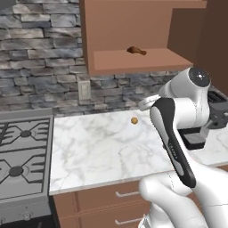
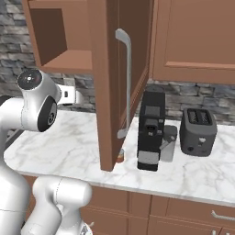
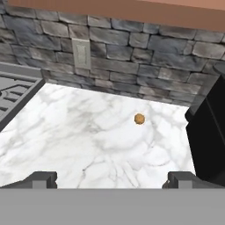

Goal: Pick the cereal and canned food from the counter and place them in the cabinets closest to them.

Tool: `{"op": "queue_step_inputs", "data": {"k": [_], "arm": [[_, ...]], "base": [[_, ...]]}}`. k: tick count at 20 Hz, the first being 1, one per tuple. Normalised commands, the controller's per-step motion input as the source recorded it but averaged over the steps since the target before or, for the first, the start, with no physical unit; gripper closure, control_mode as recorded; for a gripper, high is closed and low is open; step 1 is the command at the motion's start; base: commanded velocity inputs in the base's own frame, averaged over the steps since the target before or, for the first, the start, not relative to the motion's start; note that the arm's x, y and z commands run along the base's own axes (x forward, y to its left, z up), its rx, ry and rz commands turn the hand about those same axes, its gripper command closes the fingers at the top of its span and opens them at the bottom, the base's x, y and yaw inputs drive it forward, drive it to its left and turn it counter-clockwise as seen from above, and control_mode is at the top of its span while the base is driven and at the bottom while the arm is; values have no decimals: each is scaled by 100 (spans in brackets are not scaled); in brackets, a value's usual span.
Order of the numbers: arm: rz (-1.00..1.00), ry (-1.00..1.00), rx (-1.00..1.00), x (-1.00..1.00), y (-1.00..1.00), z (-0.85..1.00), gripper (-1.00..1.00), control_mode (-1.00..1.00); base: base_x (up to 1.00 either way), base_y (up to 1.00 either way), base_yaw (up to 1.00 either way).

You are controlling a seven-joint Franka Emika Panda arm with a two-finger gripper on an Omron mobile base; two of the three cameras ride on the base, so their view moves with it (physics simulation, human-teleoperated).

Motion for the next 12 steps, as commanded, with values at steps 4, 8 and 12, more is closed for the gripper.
{"op": "queue_step_inputs", "data": {"k": [4,8,12], "arm": [[0,0,0,0,0,0,-100,100],[0,0,0,0,0,0,-100,100],[0,0,0,0,0,0,-100,100]], "base": [[14,-4,0],[0,-10,0],[0,-40,0]]}}
